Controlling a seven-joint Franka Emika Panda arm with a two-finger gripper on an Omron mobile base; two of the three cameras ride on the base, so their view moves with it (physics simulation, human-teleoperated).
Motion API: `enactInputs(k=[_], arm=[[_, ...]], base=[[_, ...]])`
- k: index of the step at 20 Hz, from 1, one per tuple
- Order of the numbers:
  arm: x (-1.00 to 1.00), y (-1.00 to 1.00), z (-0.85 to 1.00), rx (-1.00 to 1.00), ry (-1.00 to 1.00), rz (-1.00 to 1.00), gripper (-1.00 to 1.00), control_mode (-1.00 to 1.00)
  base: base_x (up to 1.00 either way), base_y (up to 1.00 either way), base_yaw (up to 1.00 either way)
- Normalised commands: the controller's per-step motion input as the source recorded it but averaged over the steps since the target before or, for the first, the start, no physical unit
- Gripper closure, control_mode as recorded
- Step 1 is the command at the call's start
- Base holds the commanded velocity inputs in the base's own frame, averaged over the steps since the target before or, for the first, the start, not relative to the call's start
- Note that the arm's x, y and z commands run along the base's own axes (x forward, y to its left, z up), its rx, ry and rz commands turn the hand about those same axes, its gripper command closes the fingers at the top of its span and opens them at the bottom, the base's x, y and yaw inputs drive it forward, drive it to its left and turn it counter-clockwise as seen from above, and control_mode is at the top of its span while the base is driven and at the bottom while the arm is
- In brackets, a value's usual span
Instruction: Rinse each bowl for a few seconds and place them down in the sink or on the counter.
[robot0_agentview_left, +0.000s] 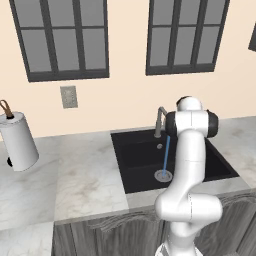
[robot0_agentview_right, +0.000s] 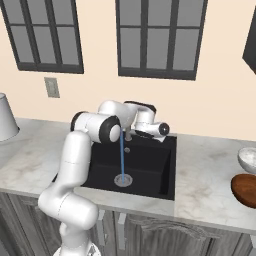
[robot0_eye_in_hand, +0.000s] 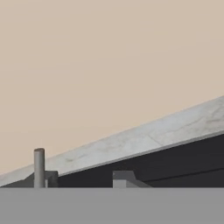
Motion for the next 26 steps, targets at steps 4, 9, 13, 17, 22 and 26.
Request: enactInputs(k=[4,9,13,17,22,26], arm=[[-0.06,-0.52,0.05,0.09,0.00,0.00,1.00,-1.00],[-0.02,-0.51,0.22,0.09,-0.02,0.00,1.00,-1.00],[0.00,-0.17,0.16,0.04,0.00,0.00,1.00,-1.00],[-0.01,-0.16,0.26,0.04,-0.01,0.00,-1.00,-1.00],[-0.11,-0.47,0.40,0.07,-0.04,0.00,-1.00,-1.00],[-0.10,-0.56,0.38,0.08,-0.04,0.00,-1.00,-1.00]], base=[[0.00,0.00,0.00],[0.00,0.00,0.00],[0.00,0.00,0.00],[0.00,0.00,0.00],[0.00,0.00,0.00],[0.00,0.00,0.00]])
